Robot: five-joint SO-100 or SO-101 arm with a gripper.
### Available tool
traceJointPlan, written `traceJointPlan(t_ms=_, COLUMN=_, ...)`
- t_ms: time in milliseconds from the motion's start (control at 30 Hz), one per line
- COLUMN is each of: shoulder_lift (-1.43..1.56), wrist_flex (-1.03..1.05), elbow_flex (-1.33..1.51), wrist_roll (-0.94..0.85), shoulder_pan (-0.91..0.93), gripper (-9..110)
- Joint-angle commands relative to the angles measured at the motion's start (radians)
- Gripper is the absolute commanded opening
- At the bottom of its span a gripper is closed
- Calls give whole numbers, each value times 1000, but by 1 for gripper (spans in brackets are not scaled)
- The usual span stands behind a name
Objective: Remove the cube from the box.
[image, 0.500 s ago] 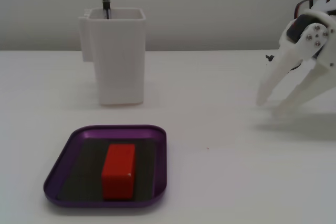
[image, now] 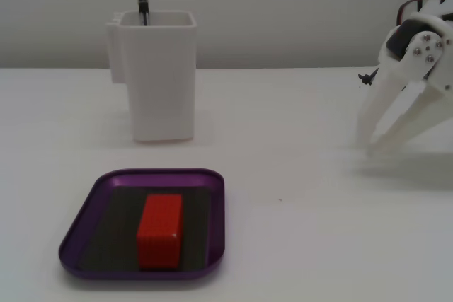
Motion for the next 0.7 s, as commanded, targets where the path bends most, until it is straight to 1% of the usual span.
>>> traceJointPlan(t_ms=0, shoulder_lift=63, wrist_flex=-17, elbow_flex=8, wrist_roll=2, shoulder_pan=-8, gripper=-1)
traceJointPlan(t_ms=467, shoulder_lift=63, wrist_flex=-20, elbow_flex=6, wrist_roll=5, shoulder_pan=-8, gripper=-1)
traceJointPlan(t_ms=567, shoulder_lift=63, wrist_flex=-55, elbow_flex=-6, wrist_roll=8, shoulder_pan=-8, gripper=0)
traceJointPlan(t_ms=667, shoulder_lift=60, wrist_flex=-81, elbow_flex=-77, wrist_roll=9, shoulder_pan=-6, gripper=0)
